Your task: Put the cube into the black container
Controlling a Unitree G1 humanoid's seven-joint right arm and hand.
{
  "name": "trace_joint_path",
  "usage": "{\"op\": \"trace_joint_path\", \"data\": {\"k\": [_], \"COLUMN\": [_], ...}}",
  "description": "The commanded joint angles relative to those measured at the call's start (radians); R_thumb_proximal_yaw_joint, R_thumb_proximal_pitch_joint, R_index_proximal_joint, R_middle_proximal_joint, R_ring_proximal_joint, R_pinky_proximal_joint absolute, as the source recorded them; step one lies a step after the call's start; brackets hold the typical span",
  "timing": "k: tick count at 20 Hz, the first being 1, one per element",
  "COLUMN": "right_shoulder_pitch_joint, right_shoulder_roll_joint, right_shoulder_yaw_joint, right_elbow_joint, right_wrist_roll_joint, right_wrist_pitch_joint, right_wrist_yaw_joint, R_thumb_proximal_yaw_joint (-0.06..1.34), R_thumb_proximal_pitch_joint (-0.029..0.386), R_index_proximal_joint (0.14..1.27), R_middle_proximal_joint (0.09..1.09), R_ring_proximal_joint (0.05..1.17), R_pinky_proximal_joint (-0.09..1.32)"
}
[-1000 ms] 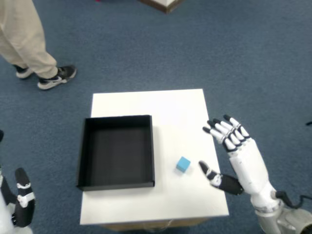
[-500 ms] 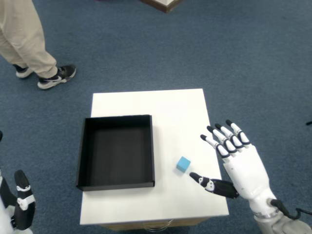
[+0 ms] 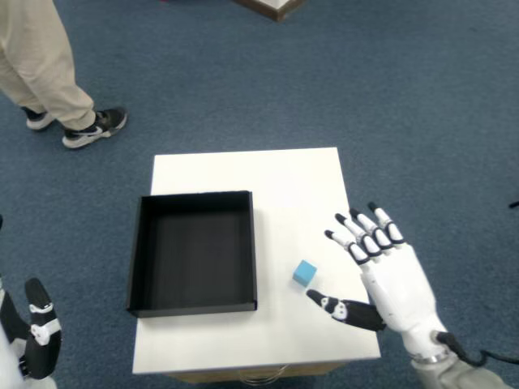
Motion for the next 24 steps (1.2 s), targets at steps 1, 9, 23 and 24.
{"op": "trace_joint_path", "data": {"k": [1, 9, 23, 24], "right_shoulder_pitch_joint": [-0.037, -0.088, -0.181, -0.184], "right_shoulder_roll_joint": [-0.013, 0.085, 0.241, 0.249], "right_shoulder_yaw_joint": [-0.026, -0.022, -0.018, -0.016], "right_elbow_joint": [-0.001, 0.154, 0.416, 0.432], "right_wrist_roll_joint": [0.006, 0.042, 0.087, 0.087], "right_wrist_pitch_joint": [0.002, -0.058, -0.170, -0.173], "right_wrist_yaw_joint": [0.002, 0.038, 0.095, 0.099], "R_thumb_proximal_yaw_joint": [0.19, 0.21, 0.27, 0.28], "R_thumb_proximal_pitch_joint": [-0.020, -0.019, 0.043, 0.056], "R_index_proximal_joint": [0.48, 0.52, 0.59, 0.59], "R_middle_proximal_joint": [0.25, 0.25, 0.26, 0.26], "R_ring_proximal_joint": [0.26, 0.26, 0.24, 0.24], "R_pinky_proximal_joint": [0.10, 0.09, 0.03, 0.03]}}
